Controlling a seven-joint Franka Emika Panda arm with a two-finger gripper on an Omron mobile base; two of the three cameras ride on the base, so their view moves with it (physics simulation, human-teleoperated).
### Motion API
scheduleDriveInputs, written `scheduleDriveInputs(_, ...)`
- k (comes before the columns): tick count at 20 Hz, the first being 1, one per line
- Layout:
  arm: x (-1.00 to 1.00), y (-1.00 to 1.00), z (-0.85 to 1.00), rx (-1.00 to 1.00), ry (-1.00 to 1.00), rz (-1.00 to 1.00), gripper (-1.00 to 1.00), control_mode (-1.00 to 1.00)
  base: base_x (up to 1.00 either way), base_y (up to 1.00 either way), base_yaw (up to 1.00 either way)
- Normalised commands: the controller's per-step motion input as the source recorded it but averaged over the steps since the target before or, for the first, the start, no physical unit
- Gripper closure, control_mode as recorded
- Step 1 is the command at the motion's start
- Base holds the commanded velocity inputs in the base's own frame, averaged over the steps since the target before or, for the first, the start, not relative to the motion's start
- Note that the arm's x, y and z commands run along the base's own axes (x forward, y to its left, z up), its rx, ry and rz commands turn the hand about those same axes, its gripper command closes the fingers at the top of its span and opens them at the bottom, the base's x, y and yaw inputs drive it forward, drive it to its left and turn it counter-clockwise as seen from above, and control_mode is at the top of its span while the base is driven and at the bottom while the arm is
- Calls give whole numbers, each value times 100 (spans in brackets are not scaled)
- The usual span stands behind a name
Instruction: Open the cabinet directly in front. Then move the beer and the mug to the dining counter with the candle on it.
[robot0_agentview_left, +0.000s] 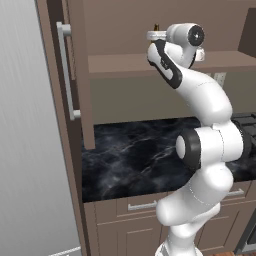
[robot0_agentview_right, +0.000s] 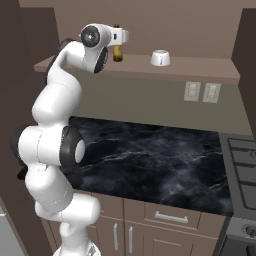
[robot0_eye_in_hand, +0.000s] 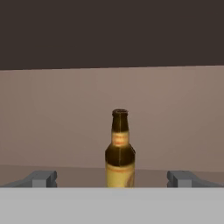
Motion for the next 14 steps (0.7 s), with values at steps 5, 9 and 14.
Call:
scheduleDriveInputs(5, 15, 0, 0, 0, 0, 0, -100, -100, 0, 0, 0)
scheduleDriveInputs(9, 13, -1, 0, 0, 0, 0, -100, -100, 0, 0, 0)
scheduleDriveInputs(14, 15, -3, 0, 0, 0, 0, -100, -100, 0, 0, 0)
